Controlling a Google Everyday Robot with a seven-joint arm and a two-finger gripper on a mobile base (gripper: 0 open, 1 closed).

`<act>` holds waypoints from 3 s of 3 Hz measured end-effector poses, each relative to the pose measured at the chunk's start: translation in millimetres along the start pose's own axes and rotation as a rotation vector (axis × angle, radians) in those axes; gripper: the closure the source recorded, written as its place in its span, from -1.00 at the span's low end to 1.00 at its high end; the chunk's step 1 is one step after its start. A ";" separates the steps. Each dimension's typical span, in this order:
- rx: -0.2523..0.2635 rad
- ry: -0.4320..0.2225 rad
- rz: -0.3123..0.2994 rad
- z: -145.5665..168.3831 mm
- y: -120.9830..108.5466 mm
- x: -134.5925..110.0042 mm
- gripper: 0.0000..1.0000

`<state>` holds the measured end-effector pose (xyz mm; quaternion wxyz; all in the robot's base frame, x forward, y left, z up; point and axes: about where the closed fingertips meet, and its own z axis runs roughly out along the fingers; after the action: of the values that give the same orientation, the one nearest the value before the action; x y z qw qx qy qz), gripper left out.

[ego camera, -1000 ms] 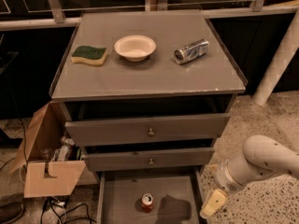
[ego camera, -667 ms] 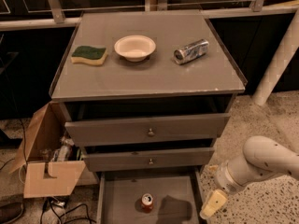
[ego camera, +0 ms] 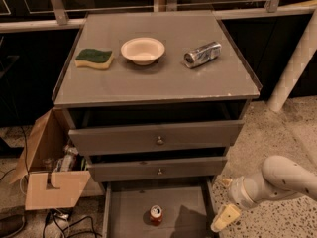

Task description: Pick coke can from bottom drawer and place on counter

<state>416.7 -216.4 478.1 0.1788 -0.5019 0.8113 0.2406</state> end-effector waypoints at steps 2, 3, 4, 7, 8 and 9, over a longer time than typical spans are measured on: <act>-0.032 -0.066 0.070 74.4 -47.7 65.5 -1.00; -0.032 -0.066 0.070 74.4 -47.7 65.5 -1.00; -0.047 -0.121 0.094 92.0 -50.8 79.5 -1.00; -0.110 -0.288 0.116 157.8 -59.7 97.7 -1.00; -0.112 -0.376 0.086 174.1 -67.3 83.3 -1.00; -0.114 -0.434 0.073 187.4 -70.4 74.4 -1.00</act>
Offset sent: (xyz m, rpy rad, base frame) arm 0.0244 -0.0379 -0.1508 0.0892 0.0738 -0.0721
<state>457.0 -190.6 270.1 0.3120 -0.4177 0.7566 0.3947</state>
